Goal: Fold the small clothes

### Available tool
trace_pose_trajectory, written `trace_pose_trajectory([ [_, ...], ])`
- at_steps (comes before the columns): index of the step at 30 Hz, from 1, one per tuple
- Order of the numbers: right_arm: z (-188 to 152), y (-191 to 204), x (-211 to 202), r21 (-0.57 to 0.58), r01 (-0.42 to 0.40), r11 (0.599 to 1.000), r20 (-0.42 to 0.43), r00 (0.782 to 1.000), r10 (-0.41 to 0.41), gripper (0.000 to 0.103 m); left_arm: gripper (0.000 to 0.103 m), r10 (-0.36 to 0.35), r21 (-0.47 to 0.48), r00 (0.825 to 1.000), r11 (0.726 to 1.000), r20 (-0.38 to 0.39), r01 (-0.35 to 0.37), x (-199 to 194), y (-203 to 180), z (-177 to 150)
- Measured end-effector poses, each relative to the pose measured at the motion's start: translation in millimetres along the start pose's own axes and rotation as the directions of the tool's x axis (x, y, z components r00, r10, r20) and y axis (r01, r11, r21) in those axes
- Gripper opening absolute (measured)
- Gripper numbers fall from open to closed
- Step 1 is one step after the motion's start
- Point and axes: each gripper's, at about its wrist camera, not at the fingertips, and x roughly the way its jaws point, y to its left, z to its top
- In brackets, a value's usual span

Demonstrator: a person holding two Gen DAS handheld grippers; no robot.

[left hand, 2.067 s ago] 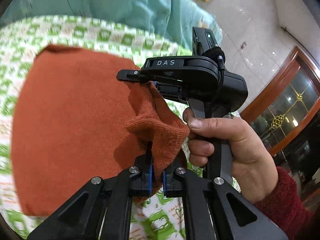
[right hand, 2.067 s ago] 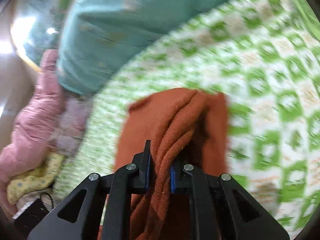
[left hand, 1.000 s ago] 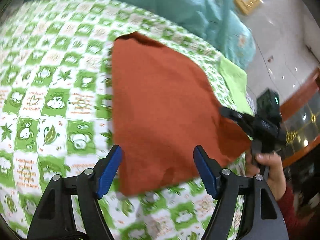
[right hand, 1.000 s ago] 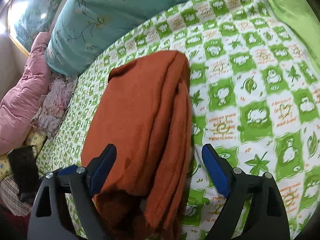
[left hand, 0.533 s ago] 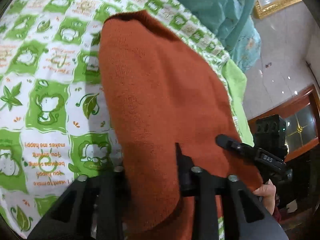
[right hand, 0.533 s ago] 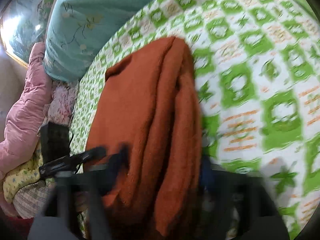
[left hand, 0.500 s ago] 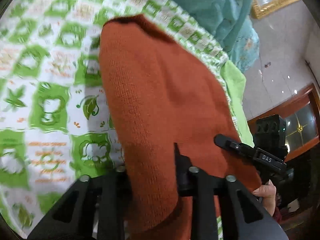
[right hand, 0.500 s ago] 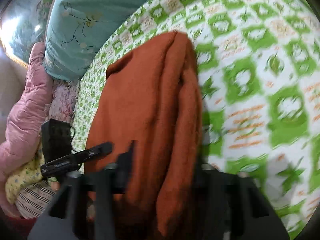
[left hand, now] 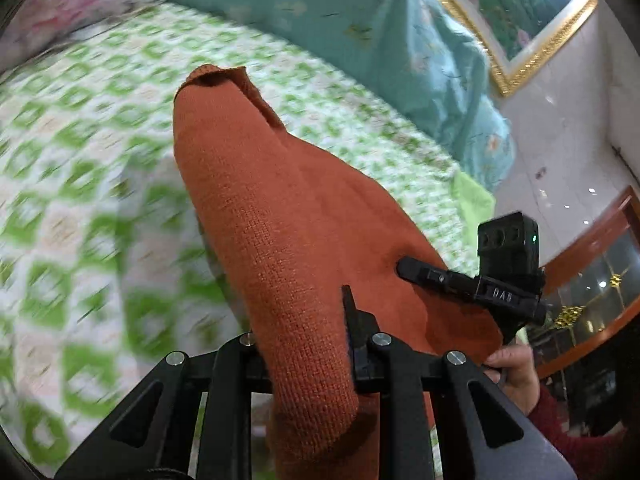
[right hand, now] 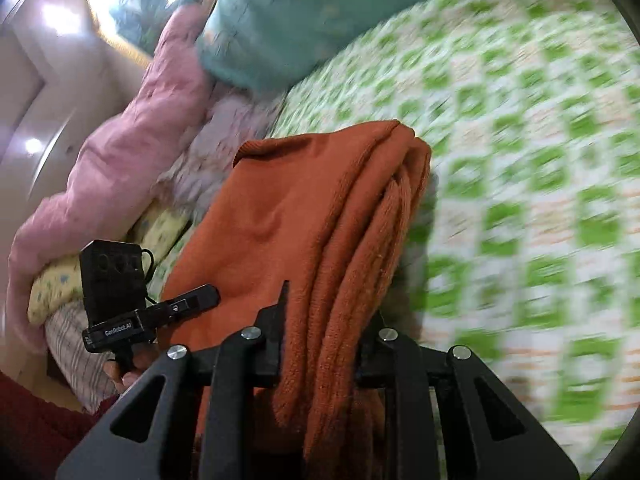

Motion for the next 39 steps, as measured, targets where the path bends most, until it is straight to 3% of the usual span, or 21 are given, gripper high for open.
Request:
trace_pose_trajectory([
  [4, -17, -6, 28, 0.029, 0.049, 0.998, -0.059, 0.997, -0.047, 0.029, 0.026, -0.055, -0.130, 0.997, 0.990, -0.058, 0.047, 1, 52, -22],
  [6, -19, -12, 27, 0.067, 0.098, 0.993, -0.072, 0.993, -0.094, 0.046, 0.033, -0.073, -0.158, 0.996, 0.985, -0.055, 0.064, 0, 61, -19],
  [7, -19, -11, 22, 0.069, 0.129, 0.989, -0.063, 0.990, -0.125, 0.048, 0.034, -0.072, -0.156, 0.996, 0.986, -0.050, 0.063, -1, 64, -16],
  [11, -18, 1, -6, 0.040, 0.219, 0.975, 0.012, 0.975, -0.220, 0.049, 0.047, -0.037, -0.131, 0.998, 0.991, -0.050, 0.030, 8, 68, 12],
  [18, -34, 11, -12, 0.022, 0.237, 0.971, 0.040, 0.971, -0.238, 0.049, 0.054, -0.055, -0.197, 0.998, 0.979, -0.021, 0.050, 32, 105, 72],
  [19, -37, 10, -10, 0.023, 0.239, 0.971, 0.033, 0.970, -0.240, 0.049, 0.052, -0.049, -0.206, 0.999, 0.977, -0.011, 0.046, 35, 111, 82],
  [20, -39, 9, -7, 0.029, 0.236, 0.971, 0.027, 0.971, -0.237, 0.049, 0.044, -0.033, -0.213, 0.999, 0.976, 0.003, 0.033, 38, 116, 94],
  [21, -42, 7, -7, 0.032, 0.236, 0.971, 0.022, 0.971, -0.237, 0.049, 0.030, -0.009, -0.215, 1.000, 0.976, 0.021, 0.013, 41, 122, 108],
  [24, -45, 5, -5, 0.038, 0.247, 0.968, 0.012, 0.969, -0.247, 0.049, 0.010, 0.007, -0.191, 0.998, 0.982, 0.055, 0.004, 46, 126, 146],
  [27, -46, 5, -8, 0.042, 0.248, 0.968, 0.023, 0.968, -0.249, 0.049, 0.010, 0.028, -0.110, 0.998, 0.994, 0.057, -0.021, 53, 107, 177],
  [30, -44, 7, -15, 0.042, 0.257, 0.966, 0.047, 0.965, -0.259, 0.049, 0.011, 0.130, -0.033, 0.989, 0.991, 0.070, -0.128, 55, 89, 189],
  [32, -43, 8, -19, 0.050, 0.262, 0.964, 0.063, 0.962, -0.265, 0.049, 0.012, 0.172, -0.058, 0.979, 0.984, 0.109, -0.167, 45, 93, 190],
  [35, -42, 8, -26, 0.057, 0.267, 0.962, 0.079, 0.959, -0.271, 0.049, 0.012, 0.163, -0.098, 0.979, 0.984, 0.122, -0.151, 33, 101, 189],
  [37, -40, 12, -29, 0.048, 0.265, 0.963, 0.088, 0.959, -0.268, 0.049, 0.017, 0.168, -0.084, 0.979, 0.984, 0.111, -0.159, 25, 101, 179],
  [39, -39, 15, -31, 0.041, 0.264, 0.964, 0.094, 0.959, -0.266, 0.049, 0.041, 0.154, -0.085, 0.985, 0.985, 0.076, -0.147, 23, 104, 166],
])
